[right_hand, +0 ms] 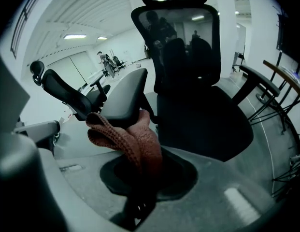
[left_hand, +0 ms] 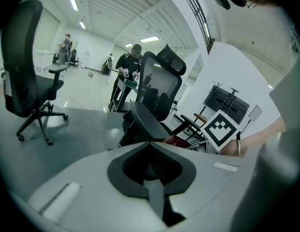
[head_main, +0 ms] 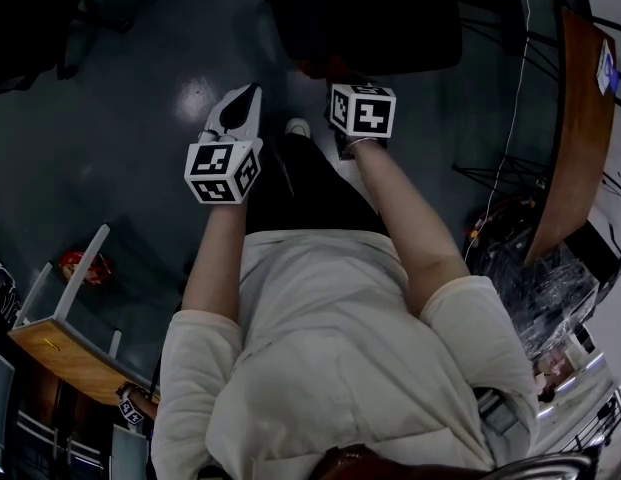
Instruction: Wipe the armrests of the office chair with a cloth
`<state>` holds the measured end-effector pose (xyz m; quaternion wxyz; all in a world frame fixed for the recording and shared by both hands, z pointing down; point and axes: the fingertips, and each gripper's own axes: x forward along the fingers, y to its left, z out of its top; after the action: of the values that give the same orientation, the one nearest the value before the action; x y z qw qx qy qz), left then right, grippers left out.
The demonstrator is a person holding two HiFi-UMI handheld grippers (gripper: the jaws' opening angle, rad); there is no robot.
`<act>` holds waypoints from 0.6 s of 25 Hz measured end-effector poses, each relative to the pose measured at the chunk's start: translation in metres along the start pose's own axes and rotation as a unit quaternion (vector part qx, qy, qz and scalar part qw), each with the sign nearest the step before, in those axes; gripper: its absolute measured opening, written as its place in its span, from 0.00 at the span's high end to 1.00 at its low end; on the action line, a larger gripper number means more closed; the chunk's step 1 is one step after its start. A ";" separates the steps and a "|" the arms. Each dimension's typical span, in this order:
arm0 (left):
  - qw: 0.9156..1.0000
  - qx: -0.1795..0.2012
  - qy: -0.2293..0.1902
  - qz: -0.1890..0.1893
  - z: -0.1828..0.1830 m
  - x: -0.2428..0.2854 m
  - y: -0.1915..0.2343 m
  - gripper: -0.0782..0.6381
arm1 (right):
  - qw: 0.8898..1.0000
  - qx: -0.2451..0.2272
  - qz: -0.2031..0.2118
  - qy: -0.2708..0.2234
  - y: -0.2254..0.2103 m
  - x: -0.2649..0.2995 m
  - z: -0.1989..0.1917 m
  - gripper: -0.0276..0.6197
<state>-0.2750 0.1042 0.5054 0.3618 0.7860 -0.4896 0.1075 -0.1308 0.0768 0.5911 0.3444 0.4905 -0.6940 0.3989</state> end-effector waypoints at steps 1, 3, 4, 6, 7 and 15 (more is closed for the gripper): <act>1.000 0.004 -0.006 0.006 0.000 -0.001 -0.002 0.87 | 1.000 -0.006 -0.006 -0.007 -0.008 -0.002 0.001 0.88; 1.000 0.009 -0.021 0.017 0.003 -0.004 -0.006 0.87 | 0.999 -0.018 -0.014 -0.023 -0.019 -0.009 0.005 0.88; 0.999 0.010 -0.029 0.020 0.004 -0.006 -0.008 0.87 | 0.999 -0.026 -0.016 -0.031 -0.023 -0.014 0.006 0.88; 0.999 0.009 -0.043 0.026 0.007 -0.013 -0.015 0.87 | 0.998 -0.045 -0.017 -0.045 -0.028 -0.026 0.007 0.88; 0.998 0.008 -0.050 0.029 0.009 -0.017 -0.018 0.87 | 0.997 -0.056 -0.015 -0.051 -0.029 -0.033 0.007 0.88; 0.992 0.067 -0.108 0.023 0.029 -0.069 -0.061 0.87 | 0.983 -0.131 -0.001 -0.132 -0.026 -0.111 0.015 0.88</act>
<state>-0.2627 0.1478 0.4205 0.2506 0.8039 -0.5357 0.0633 -0.0758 0.1029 0.4938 0.3114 0.4904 -0.7791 0.2357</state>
